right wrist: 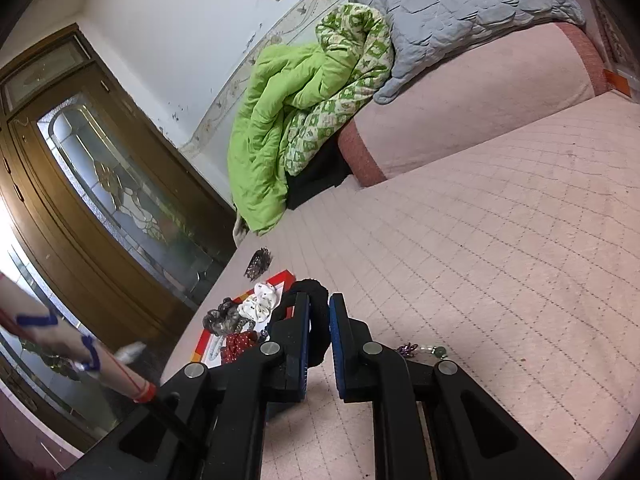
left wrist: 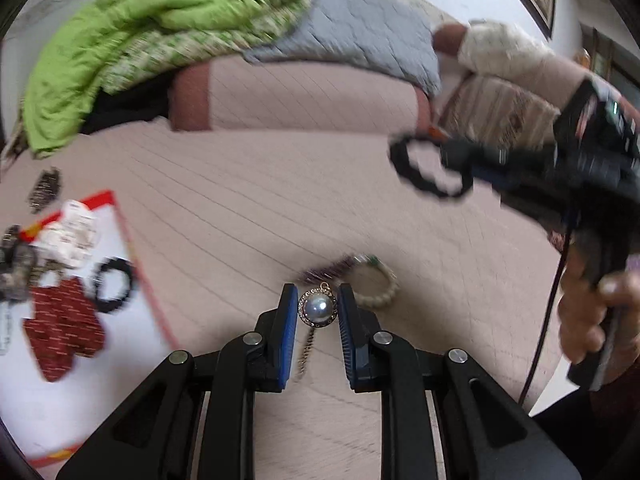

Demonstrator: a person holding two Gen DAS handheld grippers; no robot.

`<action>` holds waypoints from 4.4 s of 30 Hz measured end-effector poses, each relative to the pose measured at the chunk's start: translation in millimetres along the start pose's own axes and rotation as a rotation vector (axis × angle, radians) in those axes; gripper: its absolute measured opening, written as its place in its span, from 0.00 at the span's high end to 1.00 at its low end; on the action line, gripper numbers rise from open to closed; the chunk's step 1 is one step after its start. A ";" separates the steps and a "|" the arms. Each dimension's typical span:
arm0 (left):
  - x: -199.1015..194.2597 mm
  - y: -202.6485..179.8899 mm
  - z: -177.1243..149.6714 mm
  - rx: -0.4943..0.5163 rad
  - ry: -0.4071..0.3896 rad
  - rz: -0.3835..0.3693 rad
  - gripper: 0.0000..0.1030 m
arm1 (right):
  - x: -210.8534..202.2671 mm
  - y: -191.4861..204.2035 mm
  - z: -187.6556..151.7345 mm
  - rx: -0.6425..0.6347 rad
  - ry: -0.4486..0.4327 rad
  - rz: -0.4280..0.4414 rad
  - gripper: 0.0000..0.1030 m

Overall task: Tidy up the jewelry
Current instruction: 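Carry the pearl pendant and black hair tie over the tray with both grippers, then lower the pendant and hair tie into the tray and open both grippers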

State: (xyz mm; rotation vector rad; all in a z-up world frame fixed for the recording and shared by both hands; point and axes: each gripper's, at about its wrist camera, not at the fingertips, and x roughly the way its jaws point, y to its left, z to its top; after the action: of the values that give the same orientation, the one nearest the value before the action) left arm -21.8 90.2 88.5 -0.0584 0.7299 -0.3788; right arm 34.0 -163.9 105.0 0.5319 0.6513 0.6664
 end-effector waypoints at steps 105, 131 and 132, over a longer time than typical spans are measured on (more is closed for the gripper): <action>-53.5 202.2 -58.6 -0.218 0.101 0.408 0.81 | 214.2 117.9 -110.7 -0.266 0.453 -0.040 0.87; -54.2 186.6 -47.4 -0.202 0.051 0.403 0.81 | 186.4 105.9 -86.0 -0.195 0.370 -0.032 0.79; -53.7 183.8 -46.4 -0.191 0.050 0.406 0.81 | 180.9 101.9 -81.0 -0.187 0.351 -0.041 0.79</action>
State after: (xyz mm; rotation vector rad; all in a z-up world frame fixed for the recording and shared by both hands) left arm -30.7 284.1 54.6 -0.0792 0.8048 0.0781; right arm 47.8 50.9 47.1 0.2273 0.9150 0.7815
